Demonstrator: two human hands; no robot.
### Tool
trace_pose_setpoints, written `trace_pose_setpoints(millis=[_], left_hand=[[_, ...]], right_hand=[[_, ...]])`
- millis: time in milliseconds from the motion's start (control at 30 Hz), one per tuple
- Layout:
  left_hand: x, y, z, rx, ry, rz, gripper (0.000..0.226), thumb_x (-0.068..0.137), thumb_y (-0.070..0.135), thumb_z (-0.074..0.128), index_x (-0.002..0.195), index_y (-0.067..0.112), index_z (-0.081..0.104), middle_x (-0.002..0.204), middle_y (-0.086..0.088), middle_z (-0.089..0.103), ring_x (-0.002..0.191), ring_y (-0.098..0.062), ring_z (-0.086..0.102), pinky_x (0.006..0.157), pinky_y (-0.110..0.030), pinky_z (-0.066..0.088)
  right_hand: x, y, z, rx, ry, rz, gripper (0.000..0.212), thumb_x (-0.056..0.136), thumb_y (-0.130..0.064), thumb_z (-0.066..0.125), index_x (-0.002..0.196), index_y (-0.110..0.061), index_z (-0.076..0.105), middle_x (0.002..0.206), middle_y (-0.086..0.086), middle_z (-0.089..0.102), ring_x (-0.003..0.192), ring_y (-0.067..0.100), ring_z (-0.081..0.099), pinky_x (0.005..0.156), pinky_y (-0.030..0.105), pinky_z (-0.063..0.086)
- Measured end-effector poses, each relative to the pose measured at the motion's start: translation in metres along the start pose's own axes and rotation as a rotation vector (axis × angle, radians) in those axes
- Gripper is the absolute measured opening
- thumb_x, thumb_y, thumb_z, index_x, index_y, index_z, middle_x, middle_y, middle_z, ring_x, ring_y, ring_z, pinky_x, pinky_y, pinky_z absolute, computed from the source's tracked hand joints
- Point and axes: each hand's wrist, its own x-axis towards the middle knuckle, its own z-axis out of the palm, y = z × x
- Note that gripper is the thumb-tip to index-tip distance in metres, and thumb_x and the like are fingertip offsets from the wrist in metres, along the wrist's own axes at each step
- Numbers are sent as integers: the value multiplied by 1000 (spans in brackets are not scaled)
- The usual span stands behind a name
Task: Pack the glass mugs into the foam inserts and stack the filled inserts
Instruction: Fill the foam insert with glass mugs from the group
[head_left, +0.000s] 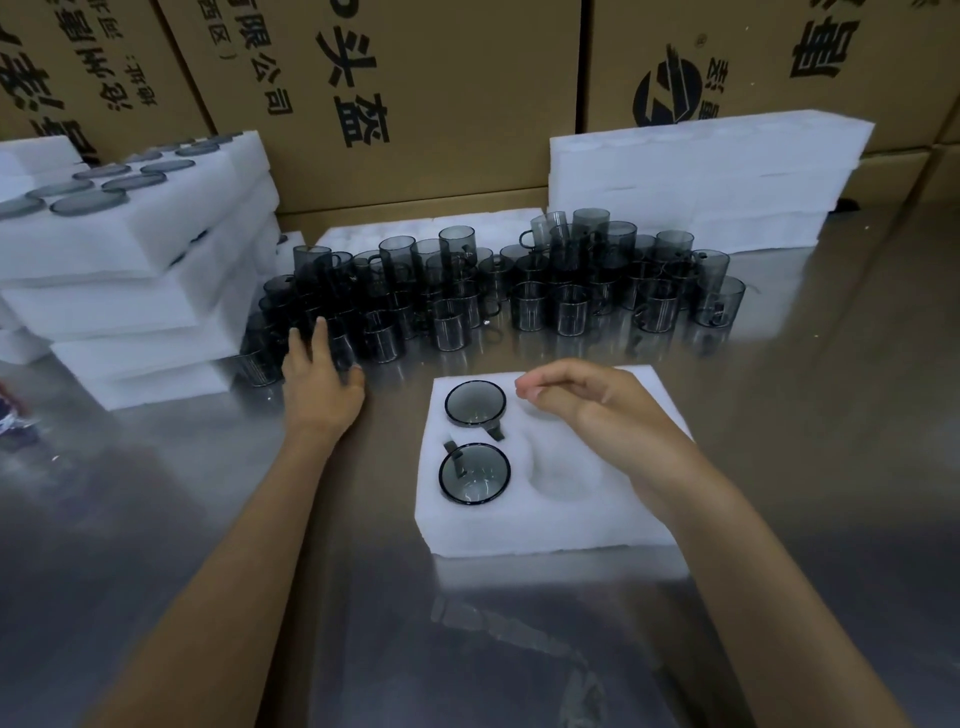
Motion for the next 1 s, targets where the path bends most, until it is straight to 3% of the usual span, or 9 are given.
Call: trace_pose_setpoints(millis=[100,233,333,467,533,667,767,867,1000], left_hand=[[4,2,3,56,58,48,50,96,19,60,141,5,45,158,-24,23,142,-44,26,114,-52,29],[-5,0,-1,-70,133,-23,33,93,23,67,113,-1,57,131,-23,48,112,-40,53,96,-46,44],[-17,3,-10,-165,188,-55,31,89,26,73,104,2,62,115,-19,57,100,-35,58,88,-40,47],[-50,18,-15,-315,343,122,21,83,23,78,94,14,62,109,-7,60,105,-27,57,95,-45,48],[-66,34,-15,-393,334,189,27,80,25,80,96,24,57,108,2,61,106,-21,57,95,-46,48],[-94,80,-27,-630,202,226,70,75,31,84,127,50,42,124,21,58,119,-2,55,98,-28,45],[-112,104,-31,-596,160,384,72,73,29,87,130,49,47,125,24,56,120,-4,54,99,-27,46],[-128,121,-31,-589,101,503,64,73,20,86,125,36,53,119,23,55,114,-14,58,97,-35,50],[-135,127,-32,-602,97,533,55,74,20,83,119,30,52,114,10,56,108,-12,57,91,-27,49]], right_hand=[[0,-1,-1,-3,-1,2,13,94,-18,65,93,-26,75,105,-8,75,96,0,67,67,0,42],[-1,-3,-2,-16,-5,-4,15,95,-18,64,93,-26,75,104,-10,74,96,-1,67,71,5,43],[-2,-4,-2,-25,5,-8,15,94,-18,63,93,-26,76,102,-13,74,95,-5,65,70,4,41],[-3,-6,-6,-12,22,-14,20,93,-14,61,95,-27,75,98,-17,75,83,-18,60,64,-1,38],[-4,-7,-8,15,35,-19,21,93,-13,59,99,-27,74,98,-16,75,85,-15,61,72,6,37],[-6,-10,-9,113,58,-33,17,93,-18,61,105,-26,72,101,-11,76,103,6,66,86,18,37],[-9,-13,-11,142,39,-75,19,89,-33,70,108,-31,71,109,-9,74,107,8,66,95,24,40],[-12,-16,-9,127,-42,-125,30,87,-36,72,117,-31,66,107,-13,75,107,3,66,83,12,46],[-14,-17,-7,147,-93,-136,39,87,-24,76,123,-20,61,102,-3,77,98,10,71,69,4,46]])
